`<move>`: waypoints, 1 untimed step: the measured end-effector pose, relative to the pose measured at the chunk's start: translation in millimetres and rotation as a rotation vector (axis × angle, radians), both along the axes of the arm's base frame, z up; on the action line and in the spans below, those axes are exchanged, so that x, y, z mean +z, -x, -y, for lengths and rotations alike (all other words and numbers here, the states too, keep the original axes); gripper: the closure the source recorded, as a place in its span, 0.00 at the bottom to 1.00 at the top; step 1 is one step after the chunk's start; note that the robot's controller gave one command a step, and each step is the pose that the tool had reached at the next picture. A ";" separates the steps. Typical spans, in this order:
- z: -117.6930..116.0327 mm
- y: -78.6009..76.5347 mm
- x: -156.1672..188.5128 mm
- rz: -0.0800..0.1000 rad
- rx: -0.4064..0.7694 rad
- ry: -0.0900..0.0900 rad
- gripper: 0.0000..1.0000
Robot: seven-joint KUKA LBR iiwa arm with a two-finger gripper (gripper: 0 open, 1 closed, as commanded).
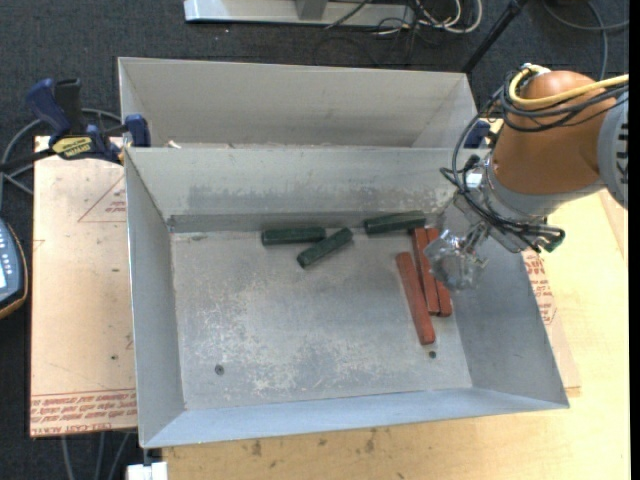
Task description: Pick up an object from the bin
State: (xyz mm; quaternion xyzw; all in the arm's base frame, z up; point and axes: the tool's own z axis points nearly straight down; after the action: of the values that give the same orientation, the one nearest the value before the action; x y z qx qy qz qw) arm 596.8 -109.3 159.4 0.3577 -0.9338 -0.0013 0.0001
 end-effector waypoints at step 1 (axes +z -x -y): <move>0.0 -1.0 0.8 0.003 0.000 0.000 0.00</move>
Offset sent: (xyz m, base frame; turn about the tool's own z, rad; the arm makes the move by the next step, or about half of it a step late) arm 0.0000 0.0000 0.0000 0.0000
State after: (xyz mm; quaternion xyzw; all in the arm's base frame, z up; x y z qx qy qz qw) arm 597.8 -109.3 160.2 0.3577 -0.9338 -0.0006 -0.0011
